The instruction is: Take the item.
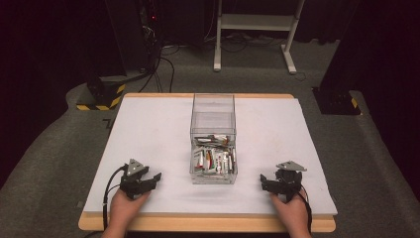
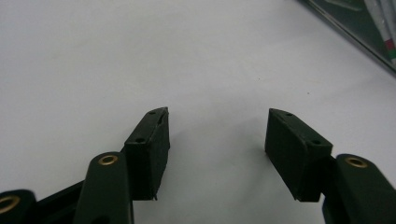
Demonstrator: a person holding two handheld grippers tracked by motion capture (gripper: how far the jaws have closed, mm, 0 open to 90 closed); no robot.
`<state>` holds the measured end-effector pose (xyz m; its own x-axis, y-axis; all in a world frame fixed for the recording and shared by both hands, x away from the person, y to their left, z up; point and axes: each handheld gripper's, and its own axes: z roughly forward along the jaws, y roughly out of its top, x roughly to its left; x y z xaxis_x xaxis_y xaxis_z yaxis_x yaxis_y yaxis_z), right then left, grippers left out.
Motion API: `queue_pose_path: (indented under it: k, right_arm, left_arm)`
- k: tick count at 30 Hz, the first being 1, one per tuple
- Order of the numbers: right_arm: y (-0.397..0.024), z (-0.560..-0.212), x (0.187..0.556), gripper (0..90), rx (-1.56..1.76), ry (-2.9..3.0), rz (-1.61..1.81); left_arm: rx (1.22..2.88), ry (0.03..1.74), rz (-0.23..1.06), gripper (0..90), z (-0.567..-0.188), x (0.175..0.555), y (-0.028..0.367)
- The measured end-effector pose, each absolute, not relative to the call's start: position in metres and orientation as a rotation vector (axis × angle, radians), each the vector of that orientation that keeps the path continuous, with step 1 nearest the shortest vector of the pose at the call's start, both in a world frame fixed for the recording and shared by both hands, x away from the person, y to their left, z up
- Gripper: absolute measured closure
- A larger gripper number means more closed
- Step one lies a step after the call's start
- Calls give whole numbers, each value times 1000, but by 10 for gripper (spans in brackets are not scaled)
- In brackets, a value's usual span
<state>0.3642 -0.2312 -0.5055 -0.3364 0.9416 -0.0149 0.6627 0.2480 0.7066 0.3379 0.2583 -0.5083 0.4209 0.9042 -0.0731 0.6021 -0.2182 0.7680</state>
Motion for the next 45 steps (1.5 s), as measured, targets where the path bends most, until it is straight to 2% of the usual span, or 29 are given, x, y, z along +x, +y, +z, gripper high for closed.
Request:
queue_pose_path:
  k: [21, 28, 45]
  right_arm:
    - [-234, -505, 357, 91, 1434, 2114, 860]
    - [-234, -505, 357, 91, 1428, 2112, 859]
    - [-234, -506, 357, 92, 1425, 2110, 859]
  left_arm:
    - [1969, 1249, 529, 345, -508, 338, 254]
    - [2002, 1228, 549, 297, -508, 337, 251]
    - [1959, 1239, 591, 331, -498, 331, 254]
